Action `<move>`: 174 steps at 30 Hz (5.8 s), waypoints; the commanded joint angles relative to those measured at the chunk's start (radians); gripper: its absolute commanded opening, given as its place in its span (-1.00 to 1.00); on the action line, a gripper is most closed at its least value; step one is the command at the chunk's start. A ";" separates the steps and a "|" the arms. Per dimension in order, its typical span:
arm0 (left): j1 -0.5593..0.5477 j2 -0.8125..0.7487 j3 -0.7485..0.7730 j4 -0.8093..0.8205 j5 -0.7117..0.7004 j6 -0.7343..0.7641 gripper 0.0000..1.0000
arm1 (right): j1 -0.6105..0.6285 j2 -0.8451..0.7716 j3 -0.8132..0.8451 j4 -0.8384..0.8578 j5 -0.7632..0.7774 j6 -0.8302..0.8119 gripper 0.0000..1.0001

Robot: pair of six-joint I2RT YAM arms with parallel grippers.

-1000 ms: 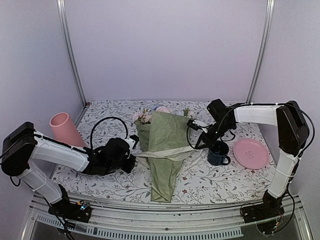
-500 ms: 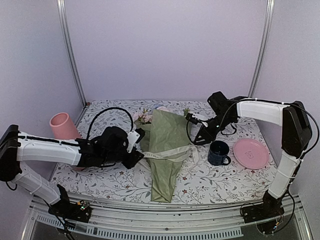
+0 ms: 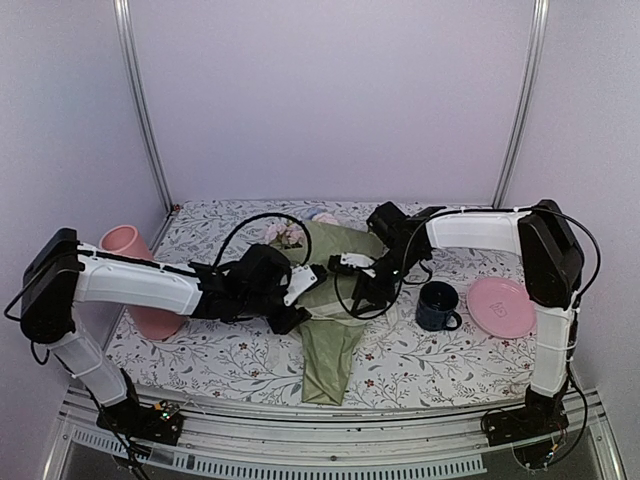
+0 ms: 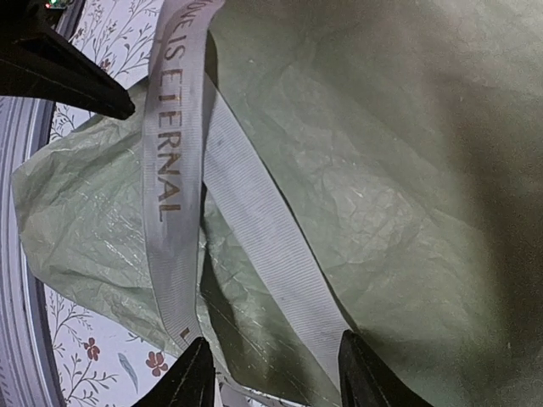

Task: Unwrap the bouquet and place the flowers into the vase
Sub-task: Untie the half-tied ribbon from the tied bouquet.

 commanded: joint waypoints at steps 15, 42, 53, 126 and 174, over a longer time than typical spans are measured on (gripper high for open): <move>0.006 0.053 -0.013 -0.036 -0.004 0.056 -0.57 | 0.117 0.045 -0.026 0.215 0.214 0.017 -0.03; -0.006 -0.210 -0.203 0.097 0.005 -0.101 -0.97 | 0.152 0.096 0.111 0.314 0.140 0.098 -0.61; -0.003 -0.200 -0.213 0.051 -0.054 -0.157 -0.91 | 0.053 -0.080 -0.013 0.343 0.177 0.123 -1.00; -0.119 0.306 0.410 -0.290 -0.030 0.189 -0.69 | -0.200 0.068 0.041 0.023 -0.187 -0.123 0.07; 0.124 -0.427 -0.091 -0.316 -0.308 -0.458 -1.00 | -0.398 0.059 0.040 0.064 -0.091 -0.024 0.02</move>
